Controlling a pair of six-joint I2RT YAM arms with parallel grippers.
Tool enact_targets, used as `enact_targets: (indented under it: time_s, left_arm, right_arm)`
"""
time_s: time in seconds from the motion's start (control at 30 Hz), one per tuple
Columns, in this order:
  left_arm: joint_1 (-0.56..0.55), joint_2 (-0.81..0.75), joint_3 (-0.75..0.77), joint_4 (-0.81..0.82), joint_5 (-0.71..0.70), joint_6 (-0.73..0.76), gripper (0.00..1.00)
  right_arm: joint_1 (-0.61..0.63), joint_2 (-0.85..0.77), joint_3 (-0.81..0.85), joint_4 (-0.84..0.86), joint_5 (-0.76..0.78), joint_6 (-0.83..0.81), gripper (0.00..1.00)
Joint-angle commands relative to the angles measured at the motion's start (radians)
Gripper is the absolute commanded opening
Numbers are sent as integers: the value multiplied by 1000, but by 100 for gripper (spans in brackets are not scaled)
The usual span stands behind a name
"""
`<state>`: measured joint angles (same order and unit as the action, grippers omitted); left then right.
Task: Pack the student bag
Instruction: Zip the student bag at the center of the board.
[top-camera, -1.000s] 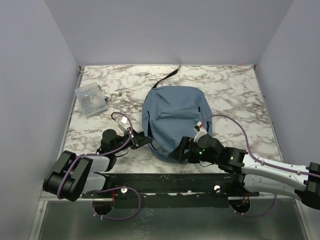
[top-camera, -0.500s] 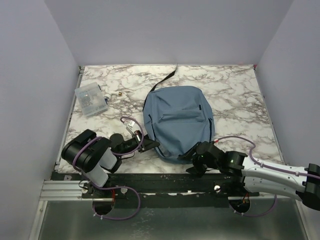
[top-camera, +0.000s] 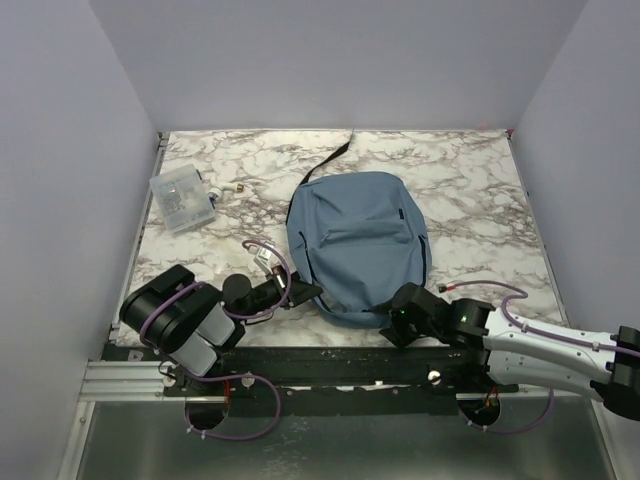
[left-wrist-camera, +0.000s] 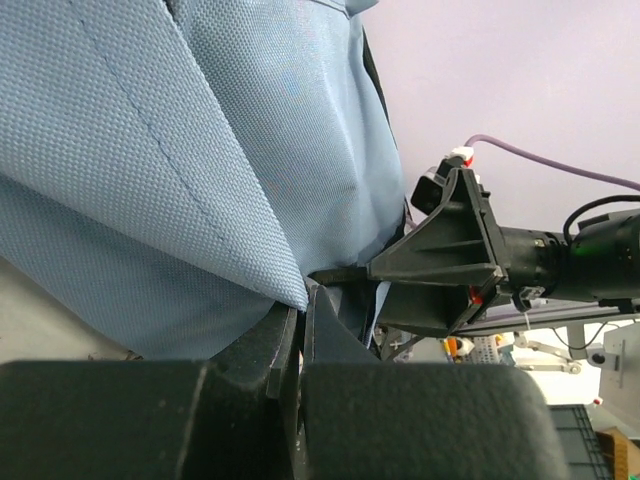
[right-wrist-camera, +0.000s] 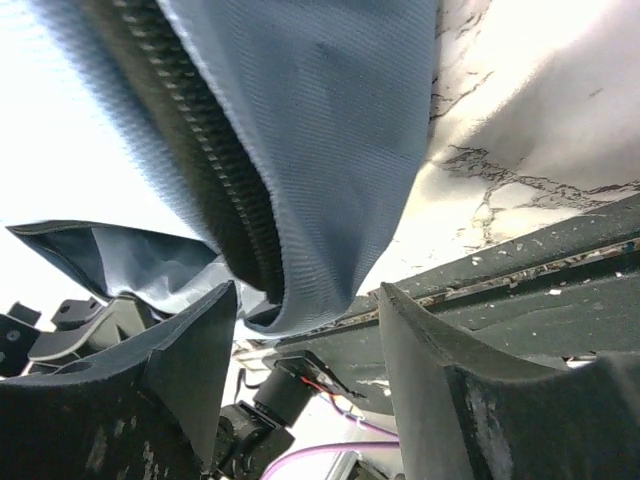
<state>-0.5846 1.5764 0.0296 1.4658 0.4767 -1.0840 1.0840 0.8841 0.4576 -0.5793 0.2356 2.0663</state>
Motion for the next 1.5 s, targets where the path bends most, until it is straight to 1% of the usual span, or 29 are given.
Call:
enact_targets:
  time_s: [0.0, 0.13, 0.23, 0.27, 0.33, 0.43, 0.6, 0.67, 0.7, 0.73, 0.77, 0.87, 0.9, 0.97, 1.0, 1.03, 1.07, 1.1, 1.17, 1.2, 1.23, 1.3, 1.37, 1.43, 1.47]
  left_arm:
    - [-15, -30, -53, 112, -44, 55, 0]
    - [-19, -131, -14, -64, -61, 113, 0]
    - [-34, -232, 10, -215, -100, 167, 0]
    - [-38, -267, 13, -258, -113, 185, 0]
    - [-43, -314, 19, -330, -120, 214, 0]
    - [-58, -359, 25, -388, -135, 243, 0]
    - [-104, -390, 49, -482, -195, 320, 0]
    - [-106, -394, 50, -489, -202, 331, 0]
    - [-107, -397, 53, -498, -207, 337, 0]
    - [-111, -400, 55, -503, -212, 340, 0]
    - [-110, -402, 55, -508, -214, 341, 0]
    - [-116, -413, 56, -521, -215, 334, 0]
    - [-116, -418, 57, -529, -210, 328, 0]
    - [-116, -434, 71, -567, -191, 311, 0]
    - [-117, -447, 84, -594, -179, 297, 0]
    - [-116, -462, 92, -627, -168, 280, 3]
    - [-116, -482, 99, -651, -154, 258, 10]
    - [-116, -502, 105, -671, -141, 233, 20]
    - [-116, -540, 137, -763, -108, 199, 34]
    - [-116, -557, 161, -838, -96, 192, 40]
    - [-116, -569, 187, -895, -75, 182, 43]
    - [-113, -591, 214, -991, -45, 141, 44]
    - [-112, -620, 193, -995, -32, 63, 48]
    - [-112, -644, 179, -995, -24, 18, 51]
    - [-108, -656, 174, -996, -20, 1, 51]
  right_arm:
    - [-14, 3, 62, -84, 95, 146, 65]
    - [-51, 51, 110, -85, 82, 90, 76]
    - [-93, 92, 141, -99, 48, 44, 76]
    - [-109, 106, 139, -93, 25, 42, 75]
    - [-134, 117, 118, -51, -34, 37, 69]
    - [-137, 123, 118, -47, -69, 43, 61]
    - [-137, 125, 159, -130, -91, 53, 57]
    - [-137, 112, 156, -133, -109, 60, 48]
    - [-138, 109, 154, -134, -116, 63, 42]
    - [-137, 102, 152, -133, -120, 68, 32]
    - [-137, 96, 149, -132, -120, 71, 24]
    - [-137, 71, 122, -106, -136, 80, 6]
    - [-139, 58, 106, -83, -140, 77, 1]
    - [-138, 33, 72, -16, -123, 27, 1]
    - [-138, 20, 56, 24, -102, -26, 1]
    - [-137, 2, 39, 76, -64, -105, 1]
    - [-137, -12, 9, 169, -34, -190, 1]
    - [-138, -30, -18, 258, 0, -302, 1]
    - [-138, -67, -101, 508, 48, -518, 1]
    - [-137, -90, -157, 670, 77, -612, 1]
    - [-137, -107, -225, 874, 87, -756, 1]
    - [-137, -118, -349, 1171, 120, -870, 1]
    - [-137, -111, -487, 1536, 94, -1076, 1]
    - [-137, -65, -527, 1692, 73, -1201, 1]
    - [-138, -50, -524, 1718, 41, -1266, 1]
